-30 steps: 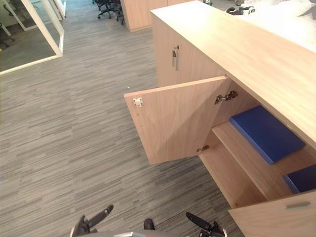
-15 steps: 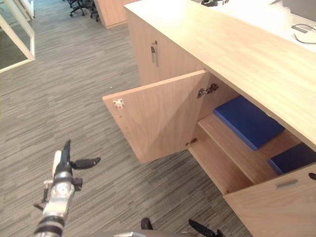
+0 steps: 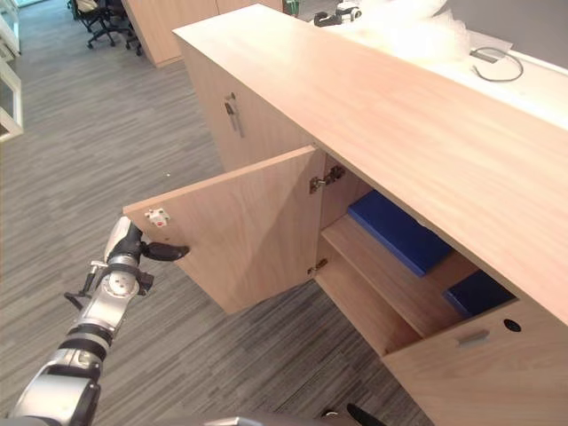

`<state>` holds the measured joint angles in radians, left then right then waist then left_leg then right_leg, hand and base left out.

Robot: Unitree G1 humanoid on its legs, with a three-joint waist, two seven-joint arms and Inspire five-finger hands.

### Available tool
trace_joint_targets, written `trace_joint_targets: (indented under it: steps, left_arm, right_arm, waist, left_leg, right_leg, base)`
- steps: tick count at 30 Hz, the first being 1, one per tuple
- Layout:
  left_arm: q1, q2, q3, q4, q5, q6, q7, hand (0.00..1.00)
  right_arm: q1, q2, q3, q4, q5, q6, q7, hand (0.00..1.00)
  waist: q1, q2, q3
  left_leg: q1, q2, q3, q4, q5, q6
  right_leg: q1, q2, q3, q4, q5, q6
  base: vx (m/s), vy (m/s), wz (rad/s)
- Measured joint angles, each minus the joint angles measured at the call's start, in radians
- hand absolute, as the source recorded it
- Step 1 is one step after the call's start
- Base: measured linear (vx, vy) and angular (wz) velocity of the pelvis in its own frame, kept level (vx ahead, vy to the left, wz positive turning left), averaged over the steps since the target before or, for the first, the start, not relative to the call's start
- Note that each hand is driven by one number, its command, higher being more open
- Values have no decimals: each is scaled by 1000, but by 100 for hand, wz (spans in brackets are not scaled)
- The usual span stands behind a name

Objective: Walk over to the cabinet, pick up the folder, carry it to the office cabinet, place the folder inside the office cabinet, then close the office cabinet door

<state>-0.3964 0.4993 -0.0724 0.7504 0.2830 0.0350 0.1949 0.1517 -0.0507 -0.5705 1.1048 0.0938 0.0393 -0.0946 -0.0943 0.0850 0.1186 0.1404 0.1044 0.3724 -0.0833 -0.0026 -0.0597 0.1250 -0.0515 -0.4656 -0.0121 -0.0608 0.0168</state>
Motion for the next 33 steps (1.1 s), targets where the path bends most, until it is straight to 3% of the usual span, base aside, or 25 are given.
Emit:
trace_joint_targets:
  steps: [5,10,14,17,19,23,27,31,33]
  left_arm:
    - [-52,108,-196,9,136,3,-27,100]
    - [-128,229,-482,-3,326,-15,-47,100]
    - [-142,304,-674,-39,438,-67,-92,100]
    - [-133,363,-831,-177,478,-142,-142,100]
    - [-105,398,-912,-359,482,-240,-166,100]
    - [-38,354,-936,-565,514,-371,-160,100]
    - [-1,293,-932,-701,546,-462,-67,100]
    - [48,201,-858,-740,546,-455,-25,100]
    - [66,134,-818,-740,545,-416,-5,100]
  right_arm:
    - [11,1,0,-1,16,-10,0,100]
    - [12,7,-9,1,16,-20,0,100]
    - [13,11,-43,11,4,-18,-1,100]
    - [13,10,-56,17,-16,-17,-2,100]
    - [12,2,-56,18,-47,-18,-2,100]
    - [9,-1,-45,19,-88,-20,-4,100]
    - [3,-14,0,30,-136,-21,-26,100]
    - [2,-36,44,37,-142,-20,-45,100]
    - [1,-37,44,41,-138,-20,-52,100]
  waist:
    - [15,-6,-2]
    - [16,-10,-3]
    - [15,-12,-2]
    - [16,-22,-3]
    - [17,-26,-5]
    - [14,-31,-13]
    - [-6,-34,-43]
    - [-12,-15,-76]
    - [-17,-13,-83]
  left_leg:
    - [19,18,0,3,-11,-27]
    - [21,-13,0,5,-12,-27]
    - [19,-30,2,20,-32,-19]
    - [8,-39,0,39,-51,4]
    - [0,-49,-3,55,-66,29]
    - [-4,-62,-6,76,-79,50]
    - [12,-63,-29,98,-81,52]
    - [17,-59,-39,106,-81,52]
    - [29,-55,-59,107,-81,52]
  right_leg:
    - [0,1,0,44,-7,-10]
    - [-2,-37,0,60,3,5]
    - [-1,-58,0,60,16,26]
    - [-2,-69,0,58,20,34]
    - [-2,-80,0,57,21,36]
    - [6,-96,0,57,21,36]
    - [33,-102,-6,67,20,39]
    - [37,-110,-22,104,5,51]
    - [30,-123,-28,174,-28,47]
  base:
    - [18,-2,8]
    - [-5,86,5]
    - [-11,61,-5]
    - [9,58,4]
    - [22,50,2]
    - [47,33,-3]
    - [55,-26,5]
    - [68,-39,11]
    - [71,-29,26]
